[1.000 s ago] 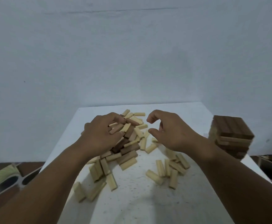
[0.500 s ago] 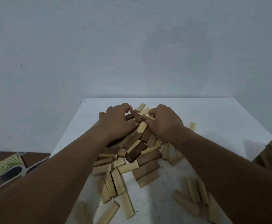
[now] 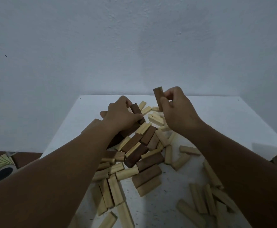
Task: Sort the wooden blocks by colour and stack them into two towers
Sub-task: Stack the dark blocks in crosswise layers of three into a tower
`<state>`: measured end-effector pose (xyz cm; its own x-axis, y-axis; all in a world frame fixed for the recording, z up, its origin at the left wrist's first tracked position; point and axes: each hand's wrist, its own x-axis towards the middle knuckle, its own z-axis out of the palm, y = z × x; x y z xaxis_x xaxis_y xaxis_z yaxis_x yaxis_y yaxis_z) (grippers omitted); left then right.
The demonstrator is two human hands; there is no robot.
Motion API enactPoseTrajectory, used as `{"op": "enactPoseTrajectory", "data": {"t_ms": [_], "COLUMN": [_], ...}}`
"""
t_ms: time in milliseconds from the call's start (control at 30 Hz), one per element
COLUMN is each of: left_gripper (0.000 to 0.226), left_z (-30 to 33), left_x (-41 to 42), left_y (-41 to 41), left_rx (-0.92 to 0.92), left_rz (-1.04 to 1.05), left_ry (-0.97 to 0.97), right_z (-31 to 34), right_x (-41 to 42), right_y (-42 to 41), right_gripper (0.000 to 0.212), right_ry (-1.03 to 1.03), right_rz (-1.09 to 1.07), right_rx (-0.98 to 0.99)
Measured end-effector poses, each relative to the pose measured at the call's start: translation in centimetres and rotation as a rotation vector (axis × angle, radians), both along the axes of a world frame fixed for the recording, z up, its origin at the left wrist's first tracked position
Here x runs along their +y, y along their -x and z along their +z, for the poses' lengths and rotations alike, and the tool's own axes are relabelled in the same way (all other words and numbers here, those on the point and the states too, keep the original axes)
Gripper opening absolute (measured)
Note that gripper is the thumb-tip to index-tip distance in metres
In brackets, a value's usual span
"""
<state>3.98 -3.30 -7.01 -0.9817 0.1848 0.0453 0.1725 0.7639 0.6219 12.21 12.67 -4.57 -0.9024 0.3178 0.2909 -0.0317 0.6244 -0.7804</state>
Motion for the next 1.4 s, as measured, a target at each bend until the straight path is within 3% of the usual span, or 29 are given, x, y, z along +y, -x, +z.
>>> {"op": "enactPoseTrajectory", "data": {"t_ms": [133, 267, 400, 467, 567, 733, 833, 1033, 1200, 1400], "left_gripper": [0.029, 0.029, 0.031, 0.031, 0.030, 0.026, 0.024, 0.023, 0.025, 0.026], "left_z": [1.5, 3.6, 4.8, 4.8, 4.6, 4.8, 4.3, 3.2, 1.6, -0.4], "left_x": [-0.7, -2.7, -4.7, -5.7, -6.9, -7.9, -8.1, -7.3, -6.7, -7.0], "left_y": [-1.9, -4.1, -6.9, -8.3, -10.4, -14.3, -16.5, -22.0, -26.5, -29.6], "left_rx": [0.106, 0.007, -0.031, -0.071, -0.091, -0.143, -0.145, -0.211, -0.260, -0.221], "left_rz": [0.017, 0.050, 0.087, 0.081, 0.078, 0.116, 0.116, 0.146, 0.112, -0.053], "left_ry": [-0.358, -0.751, -0.836, -0.867, -0.901, -1.000, -1.000, -1.105, -0.995, -0.548], "right_z": [0.0, -0.3, -0.4, -0.6, -0.9, -0.4, 0.1, 2.1, 0.6, -3.6], "right_x": [-0.6, -1.5, -2.5, -2.9, -2.9, -3.2, -3.2, -3.6, -4.7, -6.3], "right_y": [-0.6, -1.9, -2.3, -1.9, -1.8, -3.6, -5.7, -14.4, -21.5, -26.5], "right_gripper": [0.017, 0.032, 0.042, 0.049, 0.046, 0.044, 0.036, 0.034, 0.021, 0.025], "right_ry": [0.091, -0.022, -0.389, -0.434, -0.343, -0.135, 0.144, 0.383, 0.281, 0.047], "right_rz": [0.060, 0.122, 0.124, 0.100, 0.090, 0.042, 0.087, 0.117, 0.005, 0.014], "right_rx": [0.016, -0.125, -0.427, -0.523, -0.539, -0.293, -0.172, -0.063, -0.174, -0.207]}}
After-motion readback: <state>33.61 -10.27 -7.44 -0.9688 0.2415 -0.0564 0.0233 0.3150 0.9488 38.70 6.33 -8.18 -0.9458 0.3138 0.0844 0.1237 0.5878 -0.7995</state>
